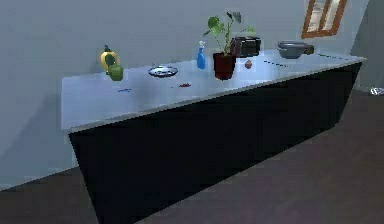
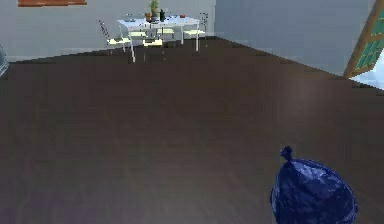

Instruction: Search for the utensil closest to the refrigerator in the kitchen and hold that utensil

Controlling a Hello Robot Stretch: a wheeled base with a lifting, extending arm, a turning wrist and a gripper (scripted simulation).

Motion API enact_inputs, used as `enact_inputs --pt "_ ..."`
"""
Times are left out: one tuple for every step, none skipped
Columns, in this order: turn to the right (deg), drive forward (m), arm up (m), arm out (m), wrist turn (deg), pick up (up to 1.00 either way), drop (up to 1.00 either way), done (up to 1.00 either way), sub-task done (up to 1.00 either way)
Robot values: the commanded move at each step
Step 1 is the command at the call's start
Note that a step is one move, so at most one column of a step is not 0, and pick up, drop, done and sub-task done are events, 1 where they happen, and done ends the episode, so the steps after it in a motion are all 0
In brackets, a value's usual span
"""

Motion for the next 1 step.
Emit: enact_inputs --pt "-3.0 0.0 0.0 0.0 0.0 0.0 0.0 0.0 0.0"
